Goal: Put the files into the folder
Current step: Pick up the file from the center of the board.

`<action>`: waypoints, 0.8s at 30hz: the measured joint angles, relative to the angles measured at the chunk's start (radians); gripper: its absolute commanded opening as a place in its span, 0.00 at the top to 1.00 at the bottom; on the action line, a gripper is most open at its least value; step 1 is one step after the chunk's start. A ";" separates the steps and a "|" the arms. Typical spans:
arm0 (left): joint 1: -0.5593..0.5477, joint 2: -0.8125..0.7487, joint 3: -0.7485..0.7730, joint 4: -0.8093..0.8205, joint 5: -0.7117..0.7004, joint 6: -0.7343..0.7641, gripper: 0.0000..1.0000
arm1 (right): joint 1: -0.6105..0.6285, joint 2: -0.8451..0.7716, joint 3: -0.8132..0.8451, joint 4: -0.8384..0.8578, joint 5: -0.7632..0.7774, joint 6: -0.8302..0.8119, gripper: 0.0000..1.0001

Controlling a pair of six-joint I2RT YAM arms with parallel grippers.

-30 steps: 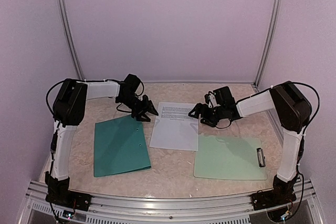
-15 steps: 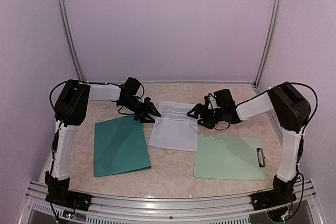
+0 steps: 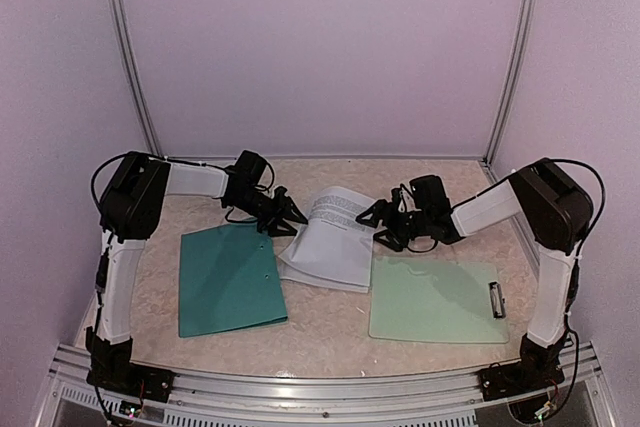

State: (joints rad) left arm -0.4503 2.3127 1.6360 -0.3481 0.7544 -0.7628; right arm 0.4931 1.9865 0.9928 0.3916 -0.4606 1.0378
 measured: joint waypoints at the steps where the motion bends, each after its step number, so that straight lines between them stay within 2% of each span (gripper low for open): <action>1: 0.000 -0.002 -0.004 0.005 0.000 0.000 0.55 | 0.000 -0.001 -0.002 0.000 0.000 0.004 0.18; 6: -0.002 -0.014 -0.030 0.032 -0.002 -0.002 0.55 | 0.001 -0.003 -0.016 0.022 -0.010 0.029 0.18; 15: -0.007 -0.044 -0.084 0.061 -0.009 -0.008 0.55 | -0.005 -0.006 -0.127 0.218 -0.052 0.188 0.18; 24: -0.013 -0.062 -0.107 0.069 -0.031 -0.014 0.56 | -0.007 -0.053 -0.169 0.203 -0.016 0.249 0.15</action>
State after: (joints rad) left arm -0.4633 2.2509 1.5291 -0.2794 0.7235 -0.7765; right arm 0.4858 1.9331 0.8234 0.5945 -0.4763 1.2865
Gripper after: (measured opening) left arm 0.445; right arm 0.849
